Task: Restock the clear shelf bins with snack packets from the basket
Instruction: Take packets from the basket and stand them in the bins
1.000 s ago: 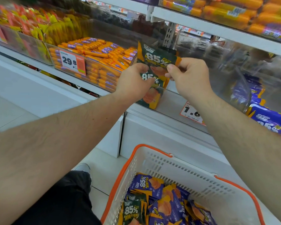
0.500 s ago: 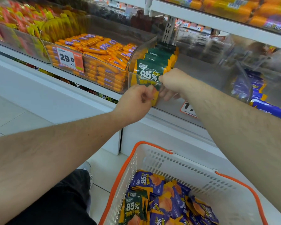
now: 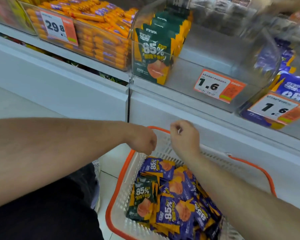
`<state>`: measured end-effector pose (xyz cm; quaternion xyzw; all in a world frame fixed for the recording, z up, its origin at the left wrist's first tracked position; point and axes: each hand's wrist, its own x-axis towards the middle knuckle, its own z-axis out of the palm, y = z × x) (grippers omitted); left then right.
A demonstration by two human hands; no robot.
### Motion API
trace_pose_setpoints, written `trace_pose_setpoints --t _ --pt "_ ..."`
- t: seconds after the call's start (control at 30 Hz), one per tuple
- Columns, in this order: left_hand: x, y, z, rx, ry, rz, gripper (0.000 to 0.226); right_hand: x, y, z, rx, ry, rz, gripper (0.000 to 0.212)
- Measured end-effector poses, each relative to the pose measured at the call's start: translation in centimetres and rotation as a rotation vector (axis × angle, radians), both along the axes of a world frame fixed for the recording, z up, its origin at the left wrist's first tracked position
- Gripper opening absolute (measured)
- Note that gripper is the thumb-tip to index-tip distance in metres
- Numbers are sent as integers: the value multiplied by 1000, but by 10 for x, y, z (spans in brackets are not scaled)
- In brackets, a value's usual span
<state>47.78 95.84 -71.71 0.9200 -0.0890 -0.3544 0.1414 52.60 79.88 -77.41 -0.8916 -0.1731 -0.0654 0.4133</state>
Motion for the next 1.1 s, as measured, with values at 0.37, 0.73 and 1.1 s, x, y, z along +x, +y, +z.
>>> trace_pose_setpoints --t 0.37,0.73,1.1 --pt "4 -10 -4 10 -16 -4 35 -75 -18 -137 -317 1148 -166 25" --pt "5 -2 0 -9 -48 50 33 -91 -8 -148 -232 1047 -188 11" --pt "7 19 1 -28 -114 305 73 -25 -21 9 183 721 -104 21"
